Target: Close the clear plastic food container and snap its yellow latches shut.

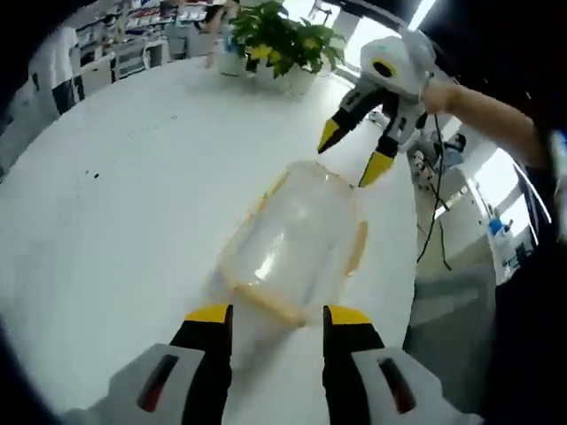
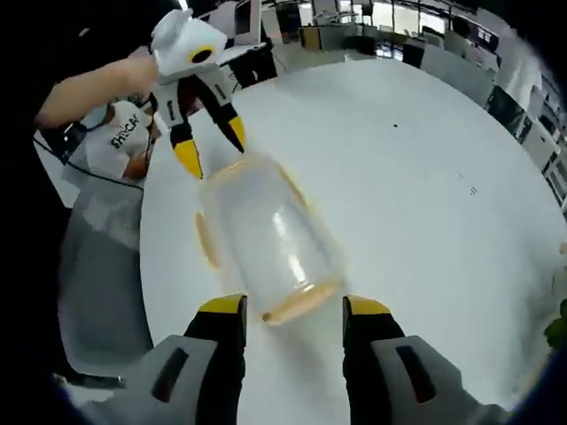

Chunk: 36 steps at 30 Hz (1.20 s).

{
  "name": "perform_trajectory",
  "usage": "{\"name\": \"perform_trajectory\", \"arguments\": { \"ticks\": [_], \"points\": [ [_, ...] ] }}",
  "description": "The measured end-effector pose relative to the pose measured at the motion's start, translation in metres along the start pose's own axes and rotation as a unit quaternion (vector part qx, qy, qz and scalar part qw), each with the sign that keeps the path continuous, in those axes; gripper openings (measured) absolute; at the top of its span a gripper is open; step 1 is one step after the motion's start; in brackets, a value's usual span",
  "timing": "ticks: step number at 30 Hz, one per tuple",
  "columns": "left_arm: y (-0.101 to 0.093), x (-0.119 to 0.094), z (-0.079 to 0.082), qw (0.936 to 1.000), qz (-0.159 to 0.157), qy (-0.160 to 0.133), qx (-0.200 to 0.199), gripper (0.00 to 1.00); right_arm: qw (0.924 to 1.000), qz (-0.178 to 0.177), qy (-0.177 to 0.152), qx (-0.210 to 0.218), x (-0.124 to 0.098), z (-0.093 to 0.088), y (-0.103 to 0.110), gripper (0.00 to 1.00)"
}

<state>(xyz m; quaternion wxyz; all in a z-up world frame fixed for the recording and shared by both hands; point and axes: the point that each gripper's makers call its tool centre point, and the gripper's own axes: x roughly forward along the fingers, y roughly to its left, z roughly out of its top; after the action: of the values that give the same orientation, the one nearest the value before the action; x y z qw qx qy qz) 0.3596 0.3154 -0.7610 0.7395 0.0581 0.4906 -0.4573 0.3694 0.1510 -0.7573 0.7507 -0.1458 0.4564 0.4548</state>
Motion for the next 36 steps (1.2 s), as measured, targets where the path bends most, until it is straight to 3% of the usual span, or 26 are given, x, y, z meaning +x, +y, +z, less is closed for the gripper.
{"name": "perform_trajectory", "arguments": {
  "ticks": [2, 5, 9, 13, 22, 24, 35, 36],
  "points": [
    [0.002, 0.000, 0.000, 0.9989, 0.003, -0.012, -0.046, 0.36, 0.9999, -0.005, -0.008, 0.012, 0.000, 0.001, 0.001, 0.40],
    [0.010, 0.001, -0.003, 0.9960, 0.027, -0.021, -0.082, 0.36, 0.9987, -0.022, -0.013, 0.044, 0.002, -0.002, -0.004, 0.38],
    [0.004, 0.008, -0.001, 0.9894, 0.025, -0.042, -0.137, 0.33, 0.9940, -0.023, -0.040, 0.099, 0.005, -0.001, -0.002, 0.38],
    [0.003, 0.014, -0.002, 0.9869, 0.032, -0.046, -0.151, 0.31, 0.9918, -0.040, -0.035, 0.116, 0.009, -0.011, -0.006, 0.34],
    [0.003, 0.022, -0.002, 0.9821, 0.041, -0.056, -0.175, 0.29, 0.9851, -0.016, -0.051, 0.163, 0.021, -0.011, 0.006, 0.30],
    [0.002, 0.022, -0.001, 0.9826, 0.043, -0.057, -0.172, 0.28, 0.9804, -0.009, -0.051, 0.190, 0.022, -0.013, 0.008, 0.29],
    [0.008, 0.025, 0.002, 0.9809, 0.046, -0.069, -0.176, 0.24, 0.9816, -0.008, -0.056, 0.182, 0.023, -0.012, 0.009, 0.23],
    [-0.001, 0.024, 0.003, 0.9751, 0.034, -0.070, -0.208, 0.22, 0.9816, -0.006, -0.051, 0.184, 0.021, -0.012, 0.006, 0.22]
  ]
}}
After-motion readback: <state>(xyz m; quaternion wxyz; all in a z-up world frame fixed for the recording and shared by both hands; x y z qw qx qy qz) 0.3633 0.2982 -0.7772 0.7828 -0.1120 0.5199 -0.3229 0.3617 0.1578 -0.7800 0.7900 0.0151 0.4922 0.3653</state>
